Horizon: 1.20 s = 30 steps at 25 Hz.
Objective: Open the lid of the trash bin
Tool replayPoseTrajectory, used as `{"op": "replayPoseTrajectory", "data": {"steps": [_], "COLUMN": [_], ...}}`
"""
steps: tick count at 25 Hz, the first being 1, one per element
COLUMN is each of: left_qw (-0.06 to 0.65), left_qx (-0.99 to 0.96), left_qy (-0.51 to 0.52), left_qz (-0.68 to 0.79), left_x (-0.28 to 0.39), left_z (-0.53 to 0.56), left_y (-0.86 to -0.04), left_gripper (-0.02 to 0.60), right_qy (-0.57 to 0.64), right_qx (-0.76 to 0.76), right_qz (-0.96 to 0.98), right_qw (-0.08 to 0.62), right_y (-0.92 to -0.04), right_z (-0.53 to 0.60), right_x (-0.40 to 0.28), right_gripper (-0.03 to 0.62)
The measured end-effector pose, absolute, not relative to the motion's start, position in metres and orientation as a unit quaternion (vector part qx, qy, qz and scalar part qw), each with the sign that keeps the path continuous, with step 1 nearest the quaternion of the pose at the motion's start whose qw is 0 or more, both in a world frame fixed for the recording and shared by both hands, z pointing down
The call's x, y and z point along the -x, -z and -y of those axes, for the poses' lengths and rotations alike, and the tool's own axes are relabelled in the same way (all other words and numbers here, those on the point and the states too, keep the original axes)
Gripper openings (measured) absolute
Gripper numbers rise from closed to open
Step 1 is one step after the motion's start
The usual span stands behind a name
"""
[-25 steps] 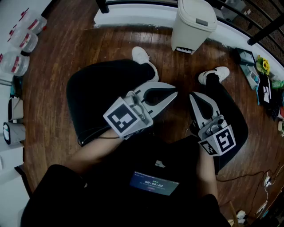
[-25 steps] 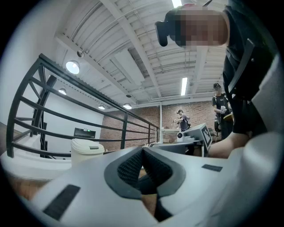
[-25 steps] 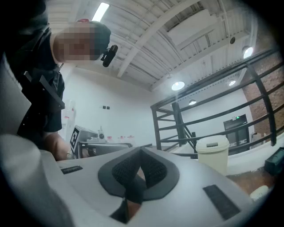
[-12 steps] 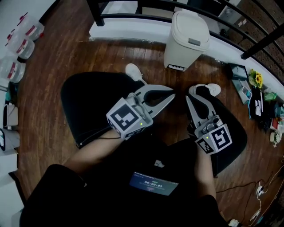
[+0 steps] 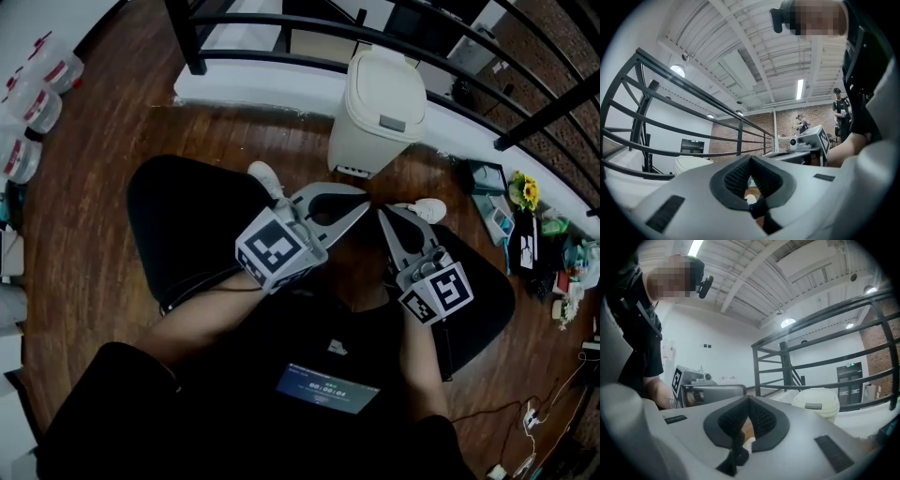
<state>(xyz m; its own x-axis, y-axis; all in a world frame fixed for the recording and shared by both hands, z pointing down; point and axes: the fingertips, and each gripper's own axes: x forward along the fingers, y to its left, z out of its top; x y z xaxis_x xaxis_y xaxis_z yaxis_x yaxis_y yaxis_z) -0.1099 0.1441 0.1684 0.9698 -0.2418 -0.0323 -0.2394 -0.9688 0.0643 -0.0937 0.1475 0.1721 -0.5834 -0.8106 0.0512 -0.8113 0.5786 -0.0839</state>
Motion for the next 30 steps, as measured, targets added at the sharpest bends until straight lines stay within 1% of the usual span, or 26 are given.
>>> {"op": "replayPoseTrajectory", "data": {"steps": [5, 13, 17, 22, 28, 30], "left_qw": [0.045, 0.068, 0.100, 0.140, 0.164, 0.160], "left_qx": [-0.989, -0.984, -0.981, -0.970, -0.965, -0.964], "left_qy": [0.015, 0.024, 0.040, 0.037, 0.026, 0.021], "left_qz": [0.141, 0.161, 0.164, 0.194, 0.205, 0.210], "left_x": [0.085, 0.040, 0.026, 0.011, -0.016, -0.022], "left_z": [-0.114, -0.083, -0.062, -0.027, -0.013, -0.008], "left_y": [-0.167, -0.173, -0.190, -0.204, -0.217, -0.221], "left_gripper": [0.031, 0.031, 0.032, 0.032, 0.032, 0.032], "right_qy": [-0.044, -0.047, -0.055, -0.058, -0.057, -0.060], "right_qx": [-0.455, -0.468, -0.462, -0.454, -0.453, -0.451], "right_qz": [0.889, 0.882, 0.885, 0.889, 0.889, 0.890], "right_qw": [0.019, -0.019, -0.031, -0.029, -0.020, -0.017], "right_y": [-0.170, -0.164, -0.181, -0.184, -0.186, -0.192], "right_z": [-0.121, -0.076, -0.055, -0.026, -0.006, 0.001], "right_x": [0.073, 0.019, -0.003, -0.015, -0.034, -0.039], "right_gripper": [0.029, 0.029, 0.029, 0.029, 0.029, 0.029]}}
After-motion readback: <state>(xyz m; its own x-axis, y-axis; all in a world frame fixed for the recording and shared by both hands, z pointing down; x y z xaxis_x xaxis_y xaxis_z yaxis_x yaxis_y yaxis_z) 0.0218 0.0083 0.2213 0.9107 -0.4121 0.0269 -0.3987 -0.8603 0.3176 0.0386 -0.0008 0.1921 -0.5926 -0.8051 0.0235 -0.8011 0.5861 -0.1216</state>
